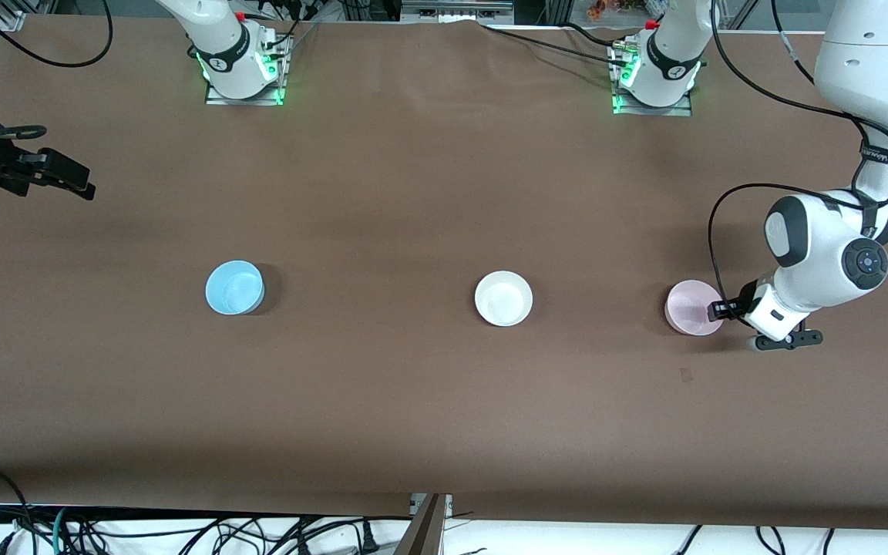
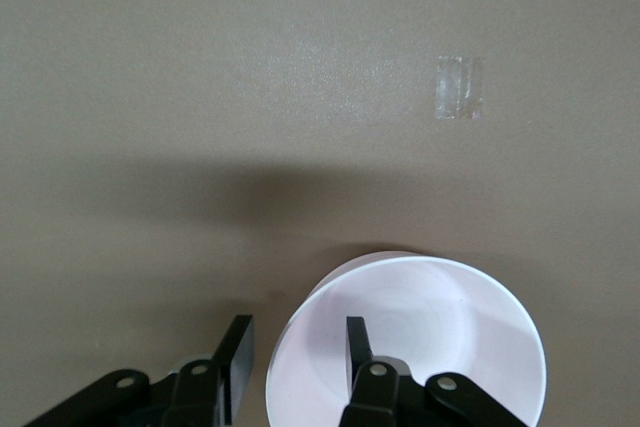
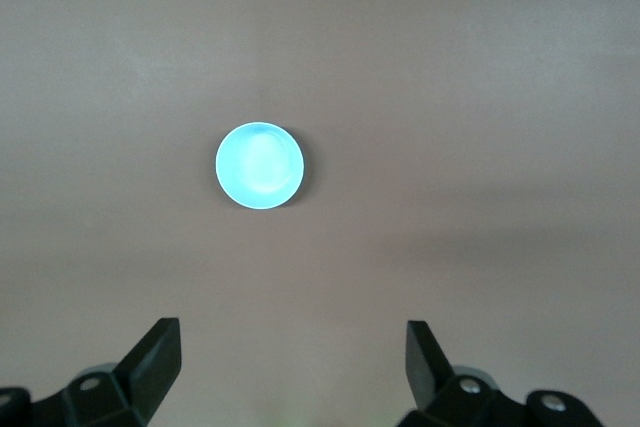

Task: Stack pink and blue bowls on white bowl
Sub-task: 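Lower the left gripper onto the pink bowl rim and close it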

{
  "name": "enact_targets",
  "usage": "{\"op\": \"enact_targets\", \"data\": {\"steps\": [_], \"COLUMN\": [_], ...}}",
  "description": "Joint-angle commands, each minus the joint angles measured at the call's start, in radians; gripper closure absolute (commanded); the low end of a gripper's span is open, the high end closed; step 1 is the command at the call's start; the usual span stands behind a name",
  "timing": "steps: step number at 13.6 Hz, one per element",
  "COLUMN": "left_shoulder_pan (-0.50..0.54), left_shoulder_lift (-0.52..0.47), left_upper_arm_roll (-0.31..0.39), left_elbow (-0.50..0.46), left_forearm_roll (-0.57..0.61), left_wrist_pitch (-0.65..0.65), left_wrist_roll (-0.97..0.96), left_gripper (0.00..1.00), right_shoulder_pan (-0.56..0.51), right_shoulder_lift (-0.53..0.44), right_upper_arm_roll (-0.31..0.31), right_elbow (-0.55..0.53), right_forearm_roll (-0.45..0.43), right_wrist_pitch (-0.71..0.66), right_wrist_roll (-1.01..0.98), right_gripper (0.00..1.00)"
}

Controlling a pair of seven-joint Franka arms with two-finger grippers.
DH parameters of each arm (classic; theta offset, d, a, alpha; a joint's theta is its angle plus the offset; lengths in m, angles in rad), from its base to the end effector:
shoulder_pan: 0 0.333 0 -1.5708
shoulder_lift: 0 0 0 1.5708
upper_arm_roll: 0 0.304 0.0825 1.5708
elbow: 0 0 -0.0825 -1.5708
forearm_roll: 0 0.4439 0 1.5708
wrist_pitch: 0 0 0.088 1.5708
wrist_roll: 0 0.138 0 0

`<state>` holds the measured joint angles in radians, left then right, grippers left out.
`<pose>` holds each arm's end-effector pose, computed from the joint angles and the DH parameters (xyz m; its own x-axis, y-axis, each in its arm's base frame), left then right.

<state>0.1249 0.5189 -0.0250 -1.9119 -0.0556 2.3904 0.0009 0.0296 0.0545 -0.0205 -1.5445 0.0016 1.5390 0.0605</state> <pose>0.6539 0.0635 0.1322 0.9890 0.1418 -0.0414 0.1438 -0.9884 0.0487 0.6245 0.0062 0.5590 0.9969 -0.0514 -0.0599 -0.0513 -0.9987 0.0031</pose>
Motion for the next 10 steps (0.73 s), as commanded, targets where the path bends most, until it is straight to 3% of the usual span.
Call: {"op": "enact_targets", "data": {"steps": [1,10], "left_shoulder_pan": [-0.007,-0.01], "left_shoulder_lift": [-0.022,-0.016], "left_upper_arm_roll": [0.004,0.005], "left_elbow": [-0.01,-0.012], "left_forearm_roll": [-0.02,-0.013], "left_wrist_pitch": [-0.013,-0.013], "left_wrist_roll": [0.019,0.037], "left_gripper": [0.57,0.6], "right_shoulder_pan": [-0.002,-0.002], "right_shoulder_lift": [-0.004,-0.005], "right_upper_arm_roll": [-0.003,-0.001], "right_elbow": [0.012,0.012], "right_forearm_roll": [0.006,0.011], "right_wrist_pitch": [-0.02,-0.025], "right_wrist_roll": [-0.007,0.001], "right_gripper": [0.01,0.01]}}
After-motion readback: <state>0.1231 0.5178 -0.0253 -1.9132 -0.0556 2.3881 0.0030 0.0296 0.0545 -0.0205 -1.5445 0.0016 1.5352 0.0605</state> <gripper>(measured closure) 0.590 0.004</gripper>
